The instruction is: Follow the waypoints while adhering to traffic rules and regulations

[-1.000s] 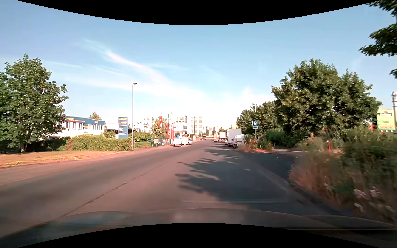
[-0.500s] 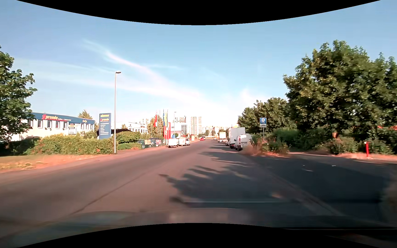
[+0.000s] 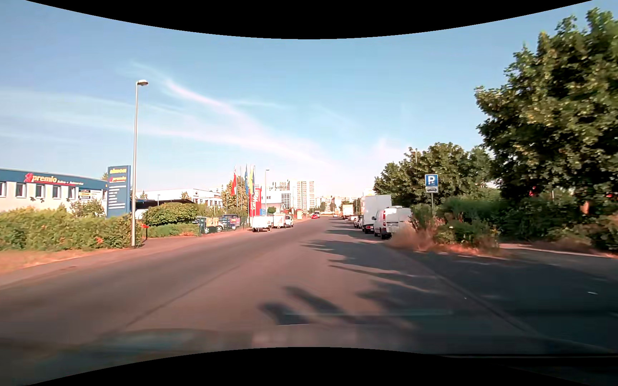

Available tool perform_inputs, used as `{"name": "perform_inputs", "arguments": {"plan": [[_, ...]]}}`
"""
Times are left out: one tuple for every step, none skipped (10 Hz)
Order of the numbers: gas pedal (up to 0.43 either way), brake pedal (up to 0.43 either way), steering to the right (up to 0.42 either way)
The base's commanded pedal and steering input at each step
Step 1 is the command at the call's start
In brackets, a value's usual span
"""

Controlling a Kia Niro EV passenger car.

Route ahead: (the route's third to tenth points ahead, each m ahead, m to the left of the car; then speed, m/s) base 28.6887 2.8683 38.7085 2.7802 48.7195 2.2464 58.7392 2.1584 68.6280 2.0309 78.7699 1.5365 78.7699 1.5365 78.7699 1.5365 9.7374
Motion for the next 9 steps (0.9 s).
{"name": "perform_inputs", "arguments": {"plan": [[0.331,0.000,-0.004],[0.331,0.000,-0.004],[0.331,0.000,-0.004],[0.331,0.000,-0.004],[0.331,0.000,-0.004],[0.299,0.000,-0.004],[0.287,0.000,-0.004],[0.268,0.000,-0.004],[0.240,0.000,-0.004]]}}
